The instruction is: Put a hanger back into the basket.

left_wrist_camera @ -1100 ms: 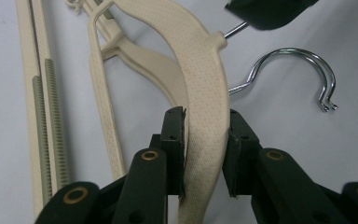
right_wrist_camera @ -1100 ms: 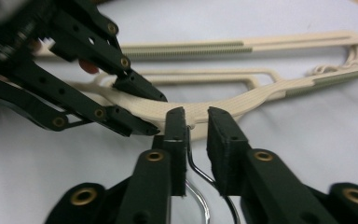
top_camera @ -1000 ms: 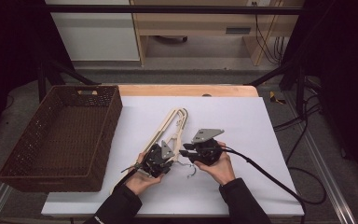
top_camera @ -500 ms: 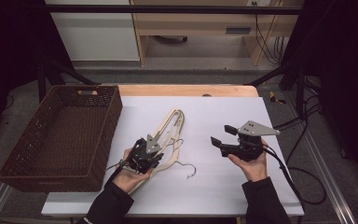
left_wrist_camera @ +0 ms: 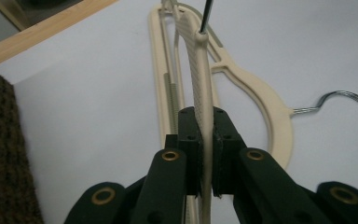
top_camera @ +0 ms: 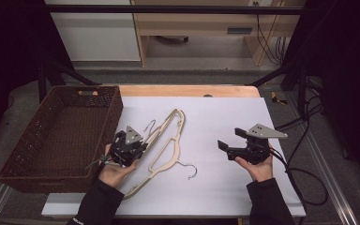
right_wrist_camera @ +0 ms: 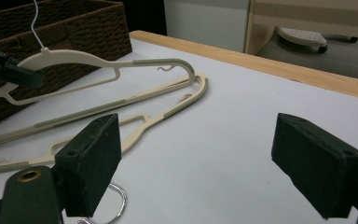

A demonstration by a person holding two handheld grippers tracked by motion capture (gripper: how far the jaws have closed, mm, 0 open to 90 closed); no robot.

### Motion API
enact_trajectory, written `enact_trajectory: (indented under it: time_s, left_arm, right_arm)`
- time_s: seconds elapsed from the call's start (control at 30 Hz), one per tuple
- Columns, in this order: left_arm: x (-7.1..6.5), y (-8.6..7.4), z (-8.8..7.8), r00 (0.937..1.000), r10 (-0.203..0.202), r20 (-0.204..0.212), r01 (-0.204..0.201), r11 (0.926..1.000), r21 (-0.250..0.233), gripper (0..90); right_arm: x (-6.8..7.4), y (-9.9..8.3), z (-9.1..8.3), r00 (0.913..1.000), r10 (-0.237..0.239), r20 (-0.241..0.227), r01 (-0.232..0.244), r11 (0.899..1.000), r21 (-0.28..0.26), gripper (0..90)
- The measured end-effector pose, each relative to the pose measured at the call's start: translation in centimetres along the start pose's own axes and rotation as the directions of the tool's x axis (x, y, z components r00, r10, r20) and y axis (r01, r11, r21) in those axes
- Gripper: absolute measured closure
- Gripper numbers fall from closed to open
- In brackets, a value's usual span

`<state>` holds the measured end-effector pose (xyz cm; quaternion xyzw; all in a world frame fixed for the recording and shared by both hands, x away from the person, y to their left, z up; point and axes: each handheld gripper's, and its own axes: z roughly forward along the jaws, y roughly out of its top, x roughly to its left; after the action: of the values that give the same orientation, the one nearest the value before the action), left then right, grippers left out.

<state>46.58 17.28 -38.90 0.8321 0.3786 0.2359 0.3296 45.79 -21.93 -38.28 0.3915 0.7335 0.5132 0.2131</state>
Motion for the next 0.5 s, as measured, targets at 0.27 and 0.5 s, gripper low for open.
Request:
enact_trajectory:
  time_s: [0.27, 0.5]
  left_arm:
    - [1.4, -0.4, -0.9, 0.9988, -0.047, 0.017, 0.047, 0.9986, -0.023, 85.8]
    - [1.4, 0.3, -3.5, 0.9964, -0.051, 0.068, 0.057, 0.9927, -0.106, 85.9]
  right_arm:
    - [-0.1, -0.1, 0.1, 1.0000, -0.002, -0.004, 0.002, 1.000, 0.006, 13.5]
    - [-0.2, 0.1, -0.3, 1.0000, 0.002, 0.000, -0.002, 1.000, -0.007, 12.6]
